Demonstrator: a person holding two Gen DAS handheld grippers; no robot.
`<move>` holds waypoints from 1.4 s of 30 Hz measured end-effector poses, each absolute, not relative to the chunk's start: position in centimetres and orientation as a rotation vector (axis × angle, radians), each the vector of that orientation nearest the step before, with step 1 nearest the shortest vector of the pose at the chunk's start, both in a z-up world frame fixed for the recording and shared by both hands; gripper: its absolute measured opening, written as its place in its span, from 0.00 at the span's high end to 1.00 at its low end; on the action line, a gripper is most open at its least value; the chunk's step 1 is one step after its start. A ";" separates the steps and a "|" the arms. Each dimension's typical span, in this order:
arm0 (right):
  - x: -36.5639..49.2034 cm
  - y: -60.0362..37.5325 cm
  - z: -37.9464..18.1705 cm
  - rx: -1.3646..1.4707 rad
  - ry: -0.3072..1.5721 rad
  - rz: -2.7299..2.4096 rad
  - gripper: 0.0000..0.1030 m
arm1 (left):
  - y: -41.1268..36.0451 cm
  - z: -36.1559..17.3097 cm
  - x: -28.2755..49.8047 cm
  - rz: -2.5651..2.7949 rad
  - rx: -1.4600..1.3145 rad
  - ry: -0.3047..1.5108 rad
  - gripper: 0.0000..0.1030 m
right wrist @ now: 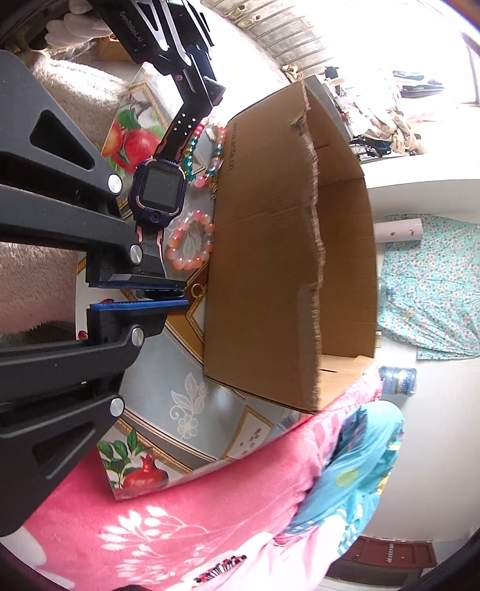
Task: Organize jewelry
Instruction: 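Lift the smartwatch with the right gripper and carry it over the box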
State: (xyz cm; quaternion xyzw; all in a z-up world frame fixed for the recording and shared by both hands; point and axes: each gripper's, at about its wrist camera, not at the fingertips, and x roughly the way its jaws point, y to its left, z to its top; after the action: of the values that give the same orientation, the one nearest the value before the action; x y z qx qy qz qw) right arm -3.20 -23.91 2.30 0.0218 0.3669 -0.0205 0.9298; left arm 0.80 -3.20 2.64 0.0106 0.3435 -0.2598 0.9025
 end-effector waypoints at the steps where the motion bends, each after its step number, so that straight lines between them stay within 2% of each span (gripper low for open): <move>1: -3.5 -23.8 2.8 0.043 0.742 -0.044 0.95 | -3.1 3.2 0.7 -0.543 0.021 0.700 0.77; 10: -3.9 -22.6 12.7 -0.038 0.508 -0.020 0.95 | -2.3 12.5 3.1 -0.648 -0.035 0.550 0.77; 15: 1.1 -22.5 16.3 -0.071 0.435 0.033 0.95 | -3.3 15.9 8.4 -0.686 -0.058 0.550 0.77; 22: 9.1 -25.3 14.5 0.043 0.568 0.075 0.96 | -4.9 14.6 16.5 -0.680 -0.119 0.699 0.81; 31: 7.6 -27.5 13.3 0.244 0.614 0.265 0.95 | -4.7 15.4 17.2 -0.671 -0.112 0.696 0.81; 34: 4.8 -25.5 11.3 0.328 0.644 0.407 0.87 | -4.4 15.1 16.9 -0.648 -0.110 0.694 0.81; 36: 2.8 -23.4 9.1 0.367 0.681 0.488 0.66 | -4.1 15.0 16.8 -0.634 -0.108 0.692 0.81; 37: 2.2 -22.6 7.9 0.389 0.704 0.520 0.62 | -4.0 14.8 16.8 -0.630 -0.107 0.690 0.81; 38: 1.8 -21.5 6.4 0.414 0.744 0.551 0.59 | -3.9 14.8 16.8 -0.626 -0.106 0.689 0.81; 42: 2.3 -18.3 1.4 0.488 0.835 0.610 0.58 | -3.8 14.7 16.6 -0.618 -0.097 0.681 0.81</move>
State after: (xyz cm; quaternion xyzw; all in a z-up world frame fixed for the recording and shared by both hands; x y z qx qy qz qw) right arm 2.31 -18.28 1.44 0.2308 0.3953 0.2888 0.8409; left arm 16.56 -3.75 14.75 -0.0467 0.3284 -0.2982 0.8950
